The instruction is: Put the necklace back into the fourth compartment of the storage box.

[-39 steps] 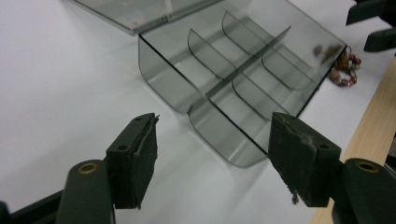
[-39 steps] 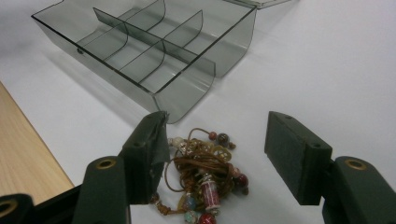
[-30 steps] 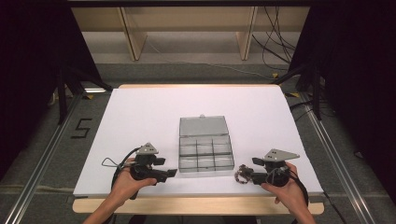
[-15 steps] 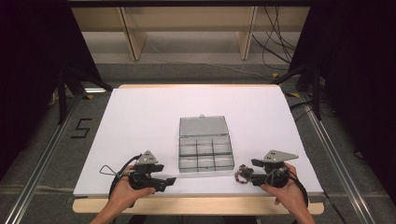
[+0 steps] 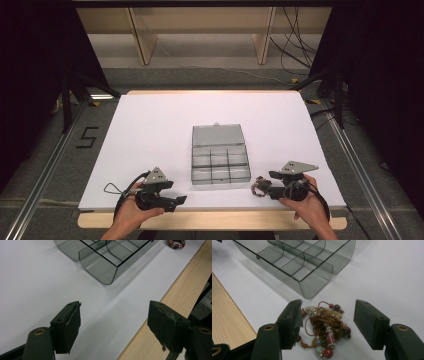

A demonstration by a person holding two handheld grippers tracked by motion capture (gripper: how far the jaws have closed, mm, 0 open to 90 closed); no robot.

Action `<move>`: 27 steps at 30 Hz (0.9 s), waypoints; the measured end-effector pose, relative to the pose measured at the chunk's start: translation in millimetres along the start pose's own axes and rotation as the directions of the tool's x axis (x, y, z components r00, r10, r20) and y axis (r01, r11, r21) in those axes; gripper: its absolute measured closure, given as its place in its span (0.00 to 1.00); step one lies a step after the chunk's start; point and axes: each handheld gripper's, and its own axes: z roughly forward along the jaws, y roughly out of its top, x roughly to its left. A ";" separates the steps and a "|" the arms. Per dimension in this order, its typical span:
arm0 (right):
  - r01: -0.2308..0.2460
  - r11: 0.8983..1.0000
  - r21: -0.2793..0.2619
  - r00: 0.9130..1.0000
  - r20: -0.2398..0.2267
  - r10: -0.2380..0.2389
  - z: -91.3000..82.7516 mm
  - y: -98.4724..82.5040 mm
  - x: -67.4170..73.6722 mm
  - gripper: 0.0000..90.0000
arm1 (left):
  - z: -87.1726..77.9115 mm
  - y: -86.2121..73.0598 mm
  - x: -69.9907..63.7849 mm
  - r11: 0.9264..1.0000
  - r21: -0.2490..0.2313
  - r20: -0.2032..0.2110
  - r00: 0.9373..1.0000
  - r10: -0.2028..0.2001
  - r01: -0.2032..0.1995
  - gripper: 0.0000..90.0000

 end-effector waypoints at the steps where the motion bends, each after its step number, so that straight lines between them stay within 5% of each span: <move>1: 0.000 1.000 0.000 1.000 0.000 0.000 0.0 0.0 0.0 0.45 | 0.0 0.0 0.0 1.000 0.000 0.000 1.000 0.000 0.000 0.29; 5: 0.016 1.000 0.006 1.000 0.003 -0.016 0.9 -0.6 -4.6 0.45 | 0.4 -1.1 -2.2 1.000 0.006 -0.009 1.000 0.007 -0.007 0.29; 6: 0.019 1.000 0.010 1.000 0.016 -0.019 1.2 -0.9 -5.7 0.45 | 0.5 -0.9 -1.5 0.999 0.007 -0.024 0.999 0.035 -0.034 0.29; 15: -0.003 0.999 0.050 1.000 0.017 0.002 6.1 -3.4 -7.8 0.46 | 3.4 -2.8 -9.5 1.000 0.008 -0.007 1.000 0.023 -0.023 0.30; 20: 0.021 0.997 0.069 1.000 0.007 -0.021 11.3 -3.3 -7.8 0.48 | 1.6 -5.0 -9.8 0.998 0.025 -0.006 0.999 0.052 -0.052 0.29; 27: 0.070 0.994 0.086 0.998 -0.013 -0.069 16.8 -1.8 -5.2 0.58 | 3.8 -6.2 -9.1 0.999 0.029 -0.014 0.999 0.038 -0.038 0.29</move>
